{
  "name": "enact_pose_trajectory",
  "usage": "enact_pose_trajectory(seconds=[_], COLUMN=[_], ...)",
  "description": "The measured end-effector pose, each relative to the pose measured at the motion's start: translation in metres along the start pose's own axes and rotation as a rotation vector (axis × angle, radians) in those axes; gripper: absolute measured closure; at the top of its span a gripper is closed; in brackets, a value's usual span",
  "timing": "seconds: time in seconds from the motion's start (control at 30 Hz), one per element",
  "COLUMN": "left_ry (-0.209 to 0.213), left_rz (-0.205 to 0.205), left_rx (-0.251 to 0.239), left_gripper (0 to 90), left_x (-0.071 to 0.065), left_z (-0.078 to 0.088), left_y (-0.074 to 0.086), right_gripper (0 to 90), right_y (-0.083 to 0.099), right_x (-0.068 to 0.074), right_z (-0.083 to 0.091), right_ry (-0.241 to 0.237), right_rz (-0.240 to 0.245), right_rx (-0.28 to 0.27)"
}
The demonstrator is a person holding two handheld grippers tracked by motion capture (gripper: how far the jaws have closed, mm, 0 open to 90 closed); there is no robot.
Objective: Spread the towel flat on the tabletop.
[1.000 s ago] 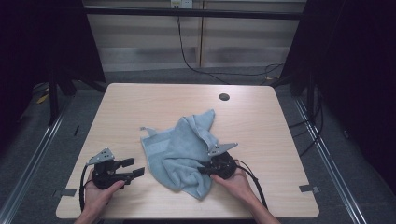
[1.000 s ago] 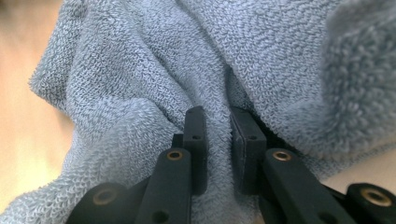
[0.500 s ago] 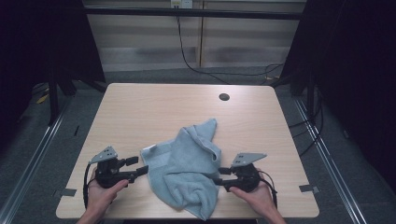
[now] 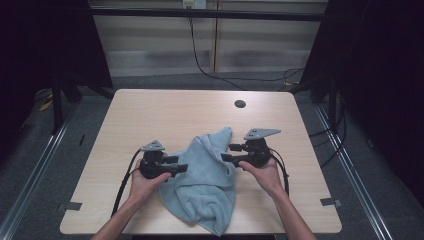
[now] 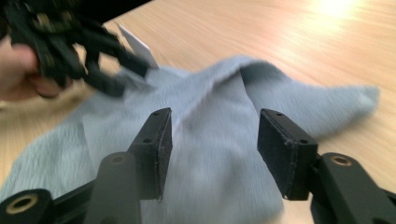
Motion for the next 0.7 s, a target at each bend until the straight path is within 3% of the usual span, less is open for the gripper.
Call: enact_pose_trajectory(seconds=[0.07,0.17,0.23,0.33,0.4,0.47,0.53,0.6,0.7], left_ry=[0.002,-0.013,-0.018,-0.025,-0.023,-0.009,-0.01,-0.002,0.011], left_rz=[-0.012,-0.014,-0.022,-0.025,-0.042,-0.06,-0.096,-0.114,-0.112], left_rx=[0.015,0.045,0.046,0.042,0.05,0.062,0.08,0.079,0.05], left_gripper=[36.0,32.6,31.5,31.1,32.5,44.9,59.6,73.7,83.1], left_x=[0.0,-0.001,-0.001,0.0,-0.001,-0.003,-0.008,-0.012,-0.013], left_z=[-0.003,-0.01,-0.012,-0.015,-0.017,-0.017,-0.017,-0.015,-0.009], left_y=[0.002,0.01,0.011,0.011,0.011,0.012,0.013,0.012,0.009], right_gripper=[42.2,37.7,37.8,44.3,60.9,75.0,86.5,87.7,88.1], right_y=[-0.004,0.001,0.005,0.012,0.014,0.014,0.014,0.013,0.008], right_x=[0.003,0.009,0.011,0.007,0.005,0.007,0.007,0.005,-0.001], right_z=[-0.011,-0.031,-0.035,-0.042,-0.043,-0.043,-0.042,-0.039,-0.03], right_ry=[-0.022,-0.013,-0.021,0.006,-0.001,-0.025,-0.004,0.017,0.063], right_rz=[-0.012,0.022,0.024,0.029,0.013,0.024,0.025,0.022,0.006], right_rx=[-0.019,0.047,0.059,0.083,0.078,0.065,0.068,0.053,0.021])
Point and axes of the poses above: each handheld gripper's, and its own axes: z roughly backward along the jaws, y roughly out of its underside, x roughly to its left, the point moved 6 cm from there along -z, roughly forward along the jaws, and after that the axes turned 5 degrees about y, right-handed, at the moved point
